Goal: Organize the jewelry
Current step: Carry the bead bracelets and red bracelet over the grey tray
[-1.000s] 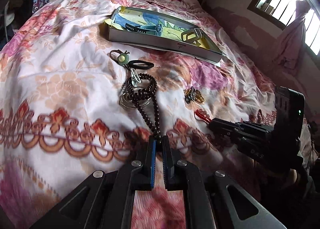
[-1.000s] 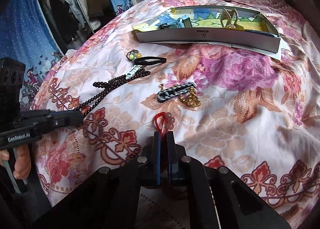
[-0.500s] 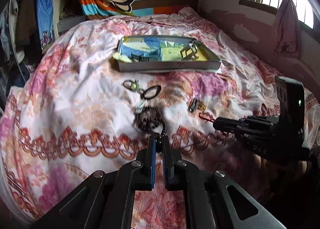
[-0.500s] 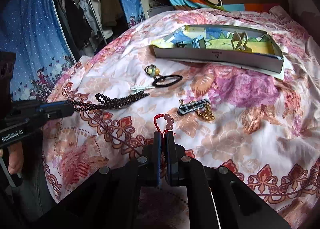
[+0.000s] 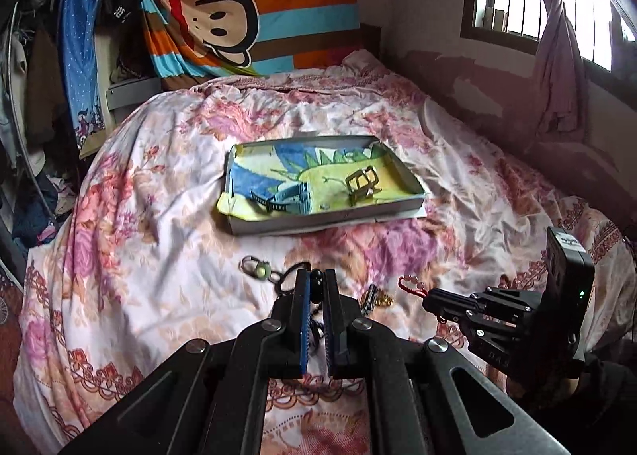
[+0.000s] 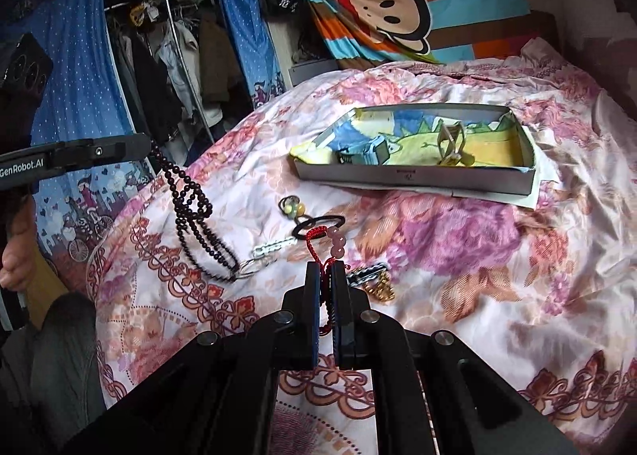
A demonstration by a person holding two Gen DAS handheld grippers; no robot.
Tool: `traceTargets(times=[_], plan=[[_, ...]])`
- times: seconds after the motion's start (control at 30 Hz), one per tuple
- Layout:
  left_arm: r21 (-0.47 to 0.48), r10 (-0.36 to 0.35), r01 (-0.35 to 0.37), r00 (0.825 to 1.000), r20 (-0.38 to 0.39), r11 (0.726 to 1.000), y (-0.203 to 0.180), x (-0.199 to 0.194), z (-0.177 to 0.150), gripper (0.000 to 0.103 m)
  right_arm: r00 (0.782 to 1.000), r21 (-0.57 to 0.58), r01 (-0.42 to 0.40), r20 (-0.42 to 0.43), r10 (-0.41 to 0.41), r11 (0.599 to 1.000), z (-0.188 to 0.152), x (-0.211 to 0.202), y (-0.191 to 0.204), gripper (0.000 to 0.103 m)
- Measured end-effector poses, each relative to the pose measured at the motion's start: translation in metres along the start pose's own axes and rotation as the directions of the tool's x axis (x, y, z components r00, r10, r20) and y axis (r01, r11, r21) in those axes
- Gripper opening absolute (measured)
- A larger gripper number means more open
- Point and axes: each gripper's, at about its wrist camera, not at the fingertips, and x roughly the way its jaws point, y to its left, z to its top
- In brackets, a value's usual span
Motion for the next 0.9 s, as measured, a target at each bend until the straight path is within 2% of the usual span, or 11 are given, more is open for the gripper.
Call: traceTargets(times=[0.2, 0.33, 0.63, 0.77, 0.9], plan=[[0.03, 0.004, -0.006, 0.999, 0.054, 1.0, -0.011, -0.003, 0.028, 0.006, 0.998, 0.016, 0.022, 0.065, -0.023, 1.0, 0.014, -0.006, -0.016, 0.005], [0.023, -0.009, 0.007, 0.997, 0.081, 1.0, -0.019, 0.008, 0.048, 0.006, 0.992, 0.057, 0.046, 0.117, -0.052, 0.997, 0.031, -0.005, -0.036, 0.005], [-0.055, -0.041, 0.051, 0.983, 0.18, 0.997, -0.035, 0.061, 0.113, 0.006, 0.973, 0.108, 0.094, 0.199, -0.115, 0.99, 0.084, 0.017, -0.081, 0.005], [-0.086, -0.036, 0.056, 0.974, 0.222, 0.995, -0.039, 0.101, 0.134, 0.006, 0.974, 0.145, 0.103, 0.184, -0.129, 0.984, 0.099, 0.038, -0.103, 0.005], [-0.118, -0.047, 0.074, 0.975, 0.216, 0.99, -0.042, 0.148, 0.138, 0.006, 0.973, 0.144, 0.149, 0.158, -0.171, 0.978, 0.108, 0.06, -0.125, 0.005]])
